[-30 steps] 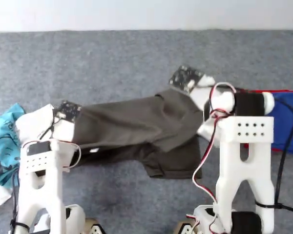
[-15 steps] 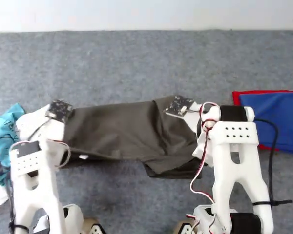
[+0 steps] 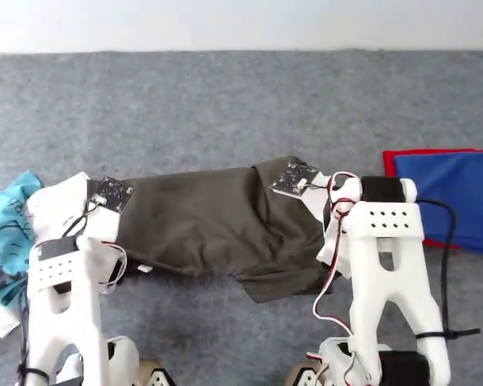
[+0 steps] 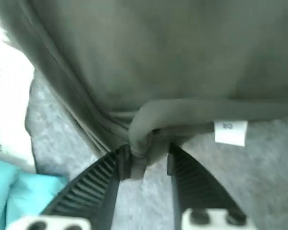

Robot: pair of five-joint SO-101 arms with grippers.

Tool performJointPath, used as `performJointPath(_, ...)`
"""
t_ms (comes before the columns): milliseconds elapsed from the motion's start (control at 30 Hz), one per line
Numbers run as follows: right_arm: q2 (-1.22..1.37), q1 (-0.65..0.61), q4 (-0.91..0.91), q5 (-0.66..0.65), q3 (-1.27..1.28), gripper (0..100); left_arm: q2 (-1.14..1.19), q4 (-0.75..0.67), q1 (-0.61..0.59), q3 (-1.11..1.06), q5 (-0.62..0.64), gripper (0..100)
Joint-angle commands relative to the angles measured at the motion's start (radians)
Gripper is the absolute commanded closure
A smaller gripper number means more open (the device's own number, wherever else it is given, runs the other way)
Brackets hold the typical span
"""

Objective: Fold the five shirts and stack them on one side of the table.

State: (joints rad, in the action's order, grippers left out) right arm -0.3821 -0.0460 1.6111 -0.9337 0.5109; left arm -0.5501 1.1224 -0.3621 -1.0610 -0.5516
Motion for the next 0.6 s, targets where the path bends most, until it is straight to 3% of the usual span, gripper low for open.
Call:
performJointPath(0, -0.031, -0.005, 0.024, -0.003, -0.032, 70.1, -0.025, 0.110, -0.002, 0.127, 0.005, 85)
performJointPath(200, -0.025, -0.002, 0.133, -0.003, -0.212, 77.8, -0.026, 0.374, -0.089, 0.395, -0.109, 81)
performJointPath(367, -0.021, -0.008, 0.139, 0.038, -0.331, 99.2, -0.026, 0.496, -0.183, 0.657, -0.137, 82)
performJointPath(467, 0.024, -0.051, 0.125, 0.117, -0.377, 96.9, -0.015, 0.480, -0.140, 0.756, 0.043, 91)
performJointPath(567, 0.125, -0.128, 0.062, 0.235, -0.436, 98.8, -0.015, 0.365, 0.017, 0.722, 0.245, 99)
